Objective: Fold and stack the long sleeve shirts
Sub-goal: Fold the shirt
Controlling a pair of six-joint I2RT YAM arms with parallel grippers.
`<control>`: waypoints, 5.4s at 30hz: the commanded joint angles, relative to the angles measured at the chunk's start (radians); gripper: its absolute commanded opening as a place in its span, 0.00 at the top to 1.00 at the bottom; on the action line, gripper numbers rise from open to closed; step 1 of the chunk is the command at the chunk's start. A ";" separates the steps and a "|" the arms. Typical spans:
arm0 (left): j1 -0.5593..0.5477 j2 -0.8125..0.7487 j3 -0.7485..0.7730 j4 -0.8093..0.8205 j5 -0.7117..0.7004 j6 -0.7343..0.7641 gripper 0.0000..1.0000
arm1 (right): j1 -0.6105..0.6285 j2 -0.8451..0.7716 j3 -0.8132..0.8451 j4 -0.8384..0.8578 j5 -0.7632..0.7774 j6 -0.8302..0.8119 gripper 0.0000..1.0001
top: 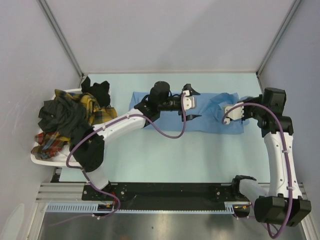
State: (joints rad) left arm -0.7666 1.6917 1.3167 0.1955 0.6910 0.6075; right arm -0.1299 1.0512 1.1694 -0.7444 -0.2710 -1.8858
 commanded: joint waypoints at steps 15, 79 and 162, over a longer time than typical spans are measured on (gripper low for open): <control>-0.072 0.261 0.265 0.245 0.100 -0.086 0.03 | 0.107 -0.143 -0.099 0.034 -0.332 -0.101 1.00; 0.010 0.310 0.254 0.366 -0.123 -0.644 1.00 | -0.132 0.432 -0.099 1.212 -0.930 2.837 0.28; 0.125 0.132 0.293 0.151 0.345 -0.676 0.39 | 0.079 0.309 0.213 0.066 -0.723 0.972 1.00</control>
State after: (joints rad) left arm -0.7006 1.9293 1.6737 0.2626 1.1503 -0.0036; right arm -0.0128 1.3205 1.2678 -0.7288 -1.0405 -0.8181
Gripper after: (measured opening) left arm 0.479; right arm 0.021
